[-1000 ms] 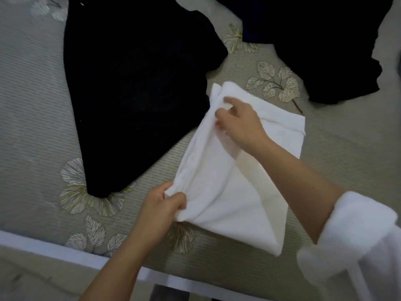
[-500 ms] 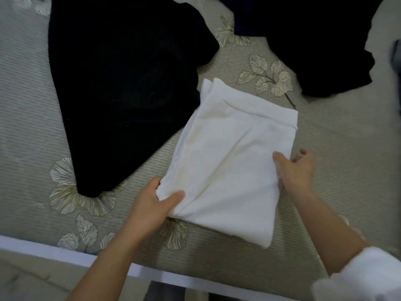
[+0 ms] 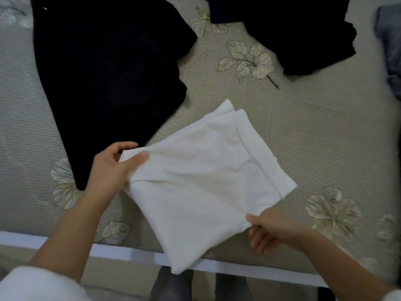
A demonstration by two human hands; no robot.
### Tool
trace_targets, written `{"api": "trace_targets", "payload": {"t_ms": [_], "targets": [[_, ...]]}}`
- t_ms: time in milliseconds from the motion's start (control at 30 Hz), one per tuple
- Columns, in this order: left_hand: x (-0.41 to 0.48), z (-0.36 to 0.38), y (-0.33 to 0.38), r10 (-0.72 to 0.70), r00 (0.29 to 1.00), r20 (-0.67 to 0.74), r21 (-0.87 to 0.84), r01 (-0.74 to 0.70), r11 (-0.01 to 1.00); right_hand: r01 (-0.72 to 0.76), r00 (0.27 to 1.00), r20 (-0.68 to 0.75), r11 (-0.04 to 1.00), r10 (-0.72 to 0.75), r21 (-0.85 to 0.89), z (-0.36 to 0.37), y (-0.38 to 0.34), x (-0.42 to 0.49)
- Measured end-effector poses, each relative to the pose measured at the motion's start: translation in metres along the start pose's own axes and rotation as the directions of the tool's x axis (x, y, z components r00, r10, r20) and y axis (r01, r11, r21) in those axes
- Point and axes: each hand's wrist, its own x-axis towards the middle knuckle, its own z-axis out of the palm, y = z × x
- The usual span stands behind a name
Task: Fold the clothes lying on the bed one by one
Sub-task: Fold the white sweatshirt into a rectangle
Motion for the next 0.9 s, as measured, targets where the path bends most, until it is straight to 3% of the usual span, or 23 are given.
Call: {"api": "trace_targets", "payload": {"t_ms": [100, 167, 233, 300, 400, 500, 567, 667, 700, 767, 867, 900], "targets": [[0.003, 0.010, -0.014, -0.034, 0.972, -0.231, -0.053, 0.023, 0.998, -0.010, 0.997, 0.075, 0.982, 0.025, -0.190, 0.023, -0.001, -0.007], [-0.005, 0.019, -0.016, -0.102, 0.925, -0.365, -0.146, 0.051, 0.988, 0.173, 0.981, -0.047, 0.959, -0.188, -0.225, 0.024, -0.018, -0.011], [-0.024, 0.028, -0.017, -0.165, 0.873, -0.460, -0.210, 0.073, 0.975, 0.403, 0.877, -0.183, 0.887, -0.444, -0.225, 0.022, -0.045, -0.015], [-0.046, 0.037, -0.022, -0.181, 0.840, -0.512, -0.229, 0.070, 0.971, 0.569, 0.725, -0.274, 0.773, -0.632, -0.281, 0.025, -0.079, -0.019], [-0.081, 0.050, -0.038, -0.209, 0.886, -0.415, -0.234, 0.118, 0.965, 0.680, 0.543, -0.259, 0.599, -0.799, -0.422, 0.050, -0.130, -0.018], [-0.100, 0.053, -0.053, -0.239, 0.943, -0.231, -0.168, 0.204, 0.965, 0.654, 0.402, -0.108, 0.367, -0.909, -0.661, 0.091, -0.171, -0.011], [-0.100, 0.048, -0.059, -0.225, 0.961, -0.162, -0.181, 0.195, 0.964, 0.600, 0.385, 0.006, 0.245, -0.923, -0.761, 0.115, -0.189, -0.005], [-0.093, 0.038, -0.064, -0.191, 0.974, -0.123, -0.195, 0.165, 0.967, 0.498, 0.434, 0.091, 0.154, -0.896, -0.853, 0.132, -0.206, 0.008], [-0.092, 0.035, -0.064, -0.182, 0.977, -0.110, -0.189, 0.159, 0.969, 0.479, 0.407, 0.113, 0.106, -0.907, -0.871, 0.134, -0.210, 0.011], [-0.093, 0.029, -0.064, -0.156, 0.984, -0.091, -0.180, 0.138, 0.974, 0.475, 0.269, 0.163, -0.017, -0.949, -0.880, 0.134, -0.213, 0.015], [-0.102, 0.024, -0.067, -0.127, 0.990, -0.055, -0.177, 0.115, 0.977, 0.424, -0.037, 0.162, -0.162, -0.986, -0.891, 0.132, -0.215, 0.016], [-0.107, 0.023, -0.070, -0.133, 0.990, -0.038, -0.196, 0.123, 0.973, 0.432, -0.057, 0.164, -0.172, -0.985, -0.885, 0.132, -0.219, 0.014]]}}
